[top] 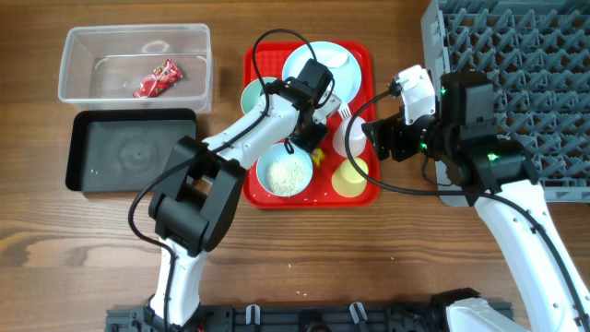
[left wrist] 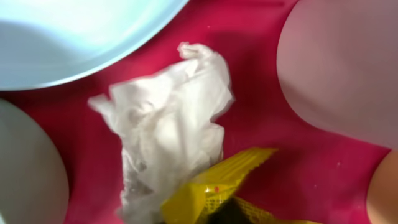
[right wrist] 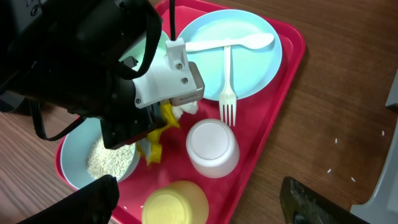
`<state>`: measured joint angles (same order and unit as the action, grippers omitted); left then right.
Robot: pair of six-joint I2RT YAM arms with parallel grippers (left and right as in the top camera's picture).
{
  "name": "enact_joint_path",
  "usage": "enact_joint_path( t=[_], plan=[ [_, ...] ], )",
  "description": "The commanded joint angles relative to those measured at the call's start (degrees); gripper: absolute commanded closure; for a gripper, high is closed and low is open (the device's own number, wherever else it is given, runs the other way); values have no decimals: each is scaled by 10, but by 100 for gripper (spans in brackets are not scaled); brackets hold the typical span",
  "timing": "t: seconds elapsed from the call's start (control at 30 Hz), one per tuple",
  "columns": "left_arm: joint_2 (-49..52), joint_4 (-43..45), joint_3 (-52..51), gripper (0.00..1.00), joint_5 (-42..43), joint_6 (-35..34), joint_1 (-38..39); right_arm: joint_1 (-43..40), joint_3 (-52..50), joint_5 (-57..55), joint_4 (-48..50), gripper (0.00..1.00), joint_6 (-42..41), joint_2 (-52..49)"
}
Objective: Sort waste into correct bins and load items into the dishwasher rack
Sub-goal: 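Grasp the tissue and yellow wrapper with the left gripper, drop in bin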
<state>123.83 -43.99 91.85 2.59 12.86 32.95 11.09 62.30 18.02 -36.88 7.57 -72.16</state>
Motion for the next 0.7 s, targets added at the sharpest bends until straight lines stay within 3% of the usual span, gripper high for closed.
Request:
enact_joint_path(
  t=[0.0,0.2,0.5,0.67],
  plan=[
    [7,3,-1,96,-5,2,3,-1,10,14,-1,14,-1,-8],
    [-22,1,14,96,-12,-52,-6,-1,10,14,-2,14,-1,-8],
    [-164,-24,31,96,-12,-81,-40,-1,10,14,-1,14,-1,-8],
    [-208,-19,31,96,-21,-80,-111,-1,10,14,0,14,-1,-8]
  ],
)
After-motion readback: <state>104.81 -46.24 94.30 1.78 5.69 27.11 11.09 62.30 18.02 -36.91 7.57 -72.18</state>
